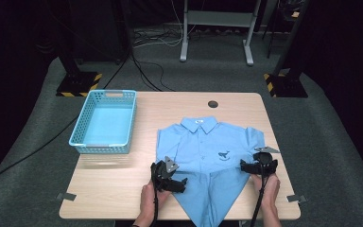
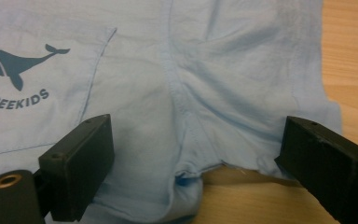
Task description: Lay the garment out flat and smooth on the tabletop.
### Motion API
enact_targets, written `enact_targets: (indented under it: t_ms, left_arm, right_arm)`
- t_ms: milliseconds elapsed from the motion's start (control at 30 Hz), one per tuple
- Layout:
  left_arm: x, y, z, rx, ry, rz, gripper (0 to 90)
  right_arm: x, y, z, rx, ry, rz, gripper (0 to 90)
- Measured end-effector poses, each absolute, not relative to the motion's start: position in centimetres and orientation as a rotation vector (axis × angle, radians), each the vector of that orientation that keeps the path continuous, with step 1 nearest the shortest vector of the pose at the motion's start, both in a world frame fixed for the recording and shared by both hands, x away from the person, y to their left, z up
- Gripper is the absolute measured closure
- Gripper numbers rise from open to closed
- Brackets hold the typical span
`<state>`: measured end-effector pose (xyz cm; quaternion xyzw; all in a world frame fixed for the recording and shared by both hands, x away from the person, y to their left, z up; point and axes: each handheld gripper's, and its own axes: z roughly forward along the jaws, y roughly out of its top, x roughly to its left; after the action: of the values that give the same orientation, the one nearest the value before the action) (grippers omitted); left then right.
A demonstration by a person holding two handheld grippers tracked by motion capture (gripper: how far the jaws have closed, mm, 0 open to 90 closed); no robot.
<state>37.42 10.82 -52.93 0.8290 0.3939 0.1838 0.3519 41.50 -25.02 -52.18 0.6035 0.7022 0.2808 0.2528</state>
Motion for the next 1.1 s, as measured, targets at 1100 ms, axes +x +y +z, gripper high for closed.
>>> enact_targets:
  t_ms: [1100]
  left_arm:
    - [37.4,11.1,-52.9,2.143,1.031,0.487,2.3]
  right_arm:
    - [40.5,-19.5,-52.9,1.463,2.052,0.862,0.0]
